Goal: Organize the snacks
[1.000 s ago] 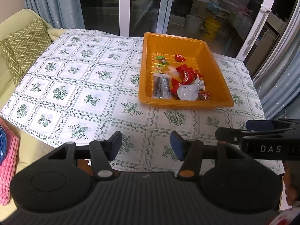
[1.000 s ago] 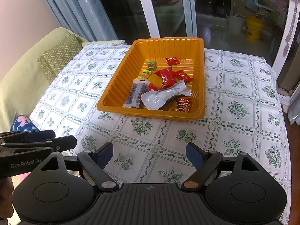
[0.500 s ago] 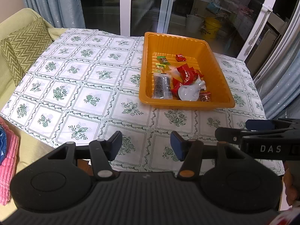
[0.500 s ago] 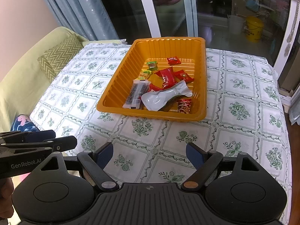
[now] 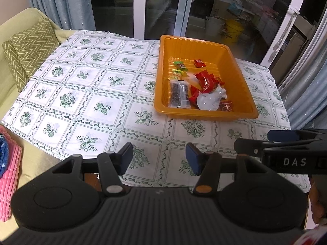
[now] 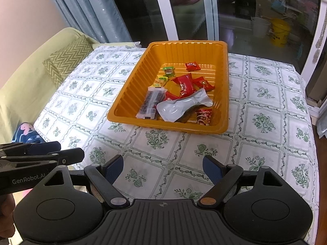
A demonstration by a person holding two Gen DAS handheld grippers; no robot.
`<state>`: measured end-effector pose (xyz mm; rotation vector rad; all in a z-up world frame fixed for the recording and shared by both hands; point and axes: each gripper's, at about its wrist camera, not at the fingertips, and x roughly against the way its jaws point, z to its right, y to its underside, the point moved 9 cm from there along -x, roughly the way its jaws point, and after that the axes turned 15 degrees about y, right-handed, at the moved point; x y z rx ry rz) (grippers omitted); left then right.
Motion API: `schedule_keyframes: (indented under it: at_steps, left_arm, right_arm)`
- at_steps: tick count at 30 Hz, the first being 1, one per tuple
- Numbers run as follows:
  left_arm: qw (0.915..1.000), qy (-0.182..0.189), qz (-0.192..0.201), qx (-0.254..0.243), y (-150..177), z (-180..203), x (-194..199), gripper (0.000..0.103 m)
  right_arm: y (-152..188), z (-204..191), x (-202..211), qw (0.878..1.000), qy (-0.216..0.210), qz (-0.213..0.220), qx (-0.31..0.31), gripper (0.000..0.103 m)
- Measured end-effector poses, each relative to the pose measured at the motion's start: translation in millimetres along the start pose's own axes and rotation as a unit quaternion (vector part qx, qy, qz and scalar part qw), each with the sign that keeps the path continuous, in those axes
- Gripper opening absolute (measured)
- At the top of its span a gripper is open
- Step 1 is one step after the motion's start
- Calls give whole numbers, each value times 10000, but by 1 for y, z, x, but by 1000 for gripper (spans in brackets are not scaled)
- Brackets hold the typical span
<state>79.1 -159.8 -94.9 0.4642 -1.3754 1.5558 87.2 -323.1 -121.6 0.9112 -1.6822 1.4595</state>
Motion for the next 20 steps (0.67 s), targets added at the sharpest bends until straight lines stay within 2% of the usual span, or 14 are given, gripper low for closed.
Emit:
schedule_keyframes:
  at_steps: [19,20]
  left_arm:
    - [10000,-53,71,1,-1,-3,1,55]
    - [10000,-60,69,8,-1,-4,1,57]
  right_arm:
    - [1,1,1,10000,39,20,-32,84]
    - [2,2,2,10000,48,24,-37,84]
